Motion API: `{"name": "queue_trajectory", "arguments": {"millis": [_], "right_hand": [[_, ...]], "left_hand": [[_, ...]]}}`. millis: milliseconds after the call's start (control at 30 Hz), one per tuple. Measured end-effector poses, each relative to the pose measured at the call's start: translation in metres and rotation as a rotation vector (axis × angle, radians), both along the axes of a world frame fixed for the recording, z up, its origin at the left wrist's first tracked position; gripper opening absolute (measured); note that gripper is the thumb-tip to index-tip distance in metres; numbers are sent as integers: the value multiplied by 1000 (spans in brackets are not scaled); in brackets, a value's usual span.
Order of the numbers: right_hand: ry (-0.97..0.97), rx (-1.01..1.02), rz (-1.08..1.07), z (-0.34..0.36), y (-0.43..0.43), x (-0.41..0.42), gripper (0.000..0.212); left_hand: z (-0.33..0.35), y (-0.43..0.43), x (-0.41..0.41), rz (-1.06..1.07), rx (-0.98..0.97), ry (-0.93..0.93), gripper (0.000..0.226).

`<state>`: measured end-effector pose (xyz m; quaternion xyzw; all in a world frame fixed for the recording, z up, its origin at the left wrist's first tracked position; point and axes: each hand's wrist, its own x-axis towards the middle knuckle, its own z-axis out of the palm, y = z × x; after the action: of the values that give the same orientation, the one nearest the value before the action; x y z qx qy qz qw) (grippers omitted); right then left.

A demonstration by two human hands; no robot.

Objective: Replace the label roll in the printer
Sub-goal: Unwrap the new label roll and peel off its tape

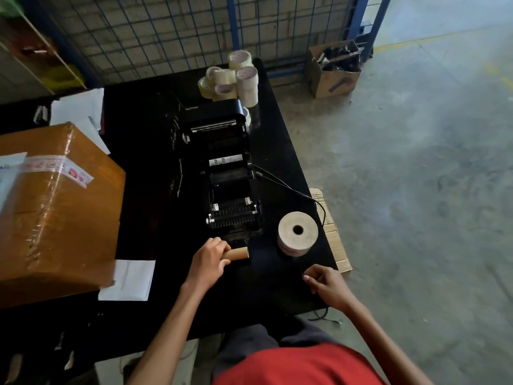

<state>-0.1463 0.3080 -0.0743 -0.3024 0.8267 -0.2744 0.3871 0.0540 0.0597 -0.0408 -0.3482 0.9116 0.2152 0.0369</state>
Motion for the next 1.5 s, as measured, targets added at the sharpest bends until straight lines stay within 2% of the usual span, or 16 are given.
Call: {"name": "queue_trajectory", "arguments": {"millis": [233, 367, 433, 500, 600, 700, 833, 1000, 1133, 1200, 1267, 1333, 1400, 1500], "right_hand": [[2, 120, -18, -25, -10, 0, 19], [211, 188, -89, -21, -7, 1, 25], [357, 94, -172, -14, -4, -1, 26], [519, -51, -195, -5, -4, -3, 34], [716, -180, -92, 10, -19, -12, 54], [735, -144, 77, 19, -41, -19, 62], [609, 6, 240, 13, -57, -26, 65], [403, -170, 137, 8, -60, -30, 56], [230, -281, -96, 20, -58, -39, 56], [-86, -373, -279, 35, -57, -43, 47], [-518, -514, -382, 54, -55, -43, 45], [-755, -619, -407, 70, -58, -41, 48], [-806, -665, -391, 82, -65, -39, 47], [-720, -624, -336, 90, -75, -39, 48]], "left_hand": [[-32, 6, -21, 32, 28, -92, 35], [-33, 5, -22, 64, 2, -39, 42], [-29, 6, -26, 101, 30, 44, 37], [-22, 11, -39, 142, 108, 170, 28], [-13, 23, -69, 218, 321, 321, 23], [-9, 32, -101, 254, 530, 339, 29], [-13, 40, -123, 287, 664, 310, 31], [-13, 38, -127, 298, 686, 320, 29], [-3, 32, -127, 139, 573, 371, 33], [10, 28, -127, 141, 564, 432, 39], [27, 25, -126, 287, 701, 496, 60], [46, 20, -125, 426, 906, 469, 83], [56, 18, -122, 459, 1111, 413, 79], [61, 18, -119, 536, 1264, 503, 63]]}}
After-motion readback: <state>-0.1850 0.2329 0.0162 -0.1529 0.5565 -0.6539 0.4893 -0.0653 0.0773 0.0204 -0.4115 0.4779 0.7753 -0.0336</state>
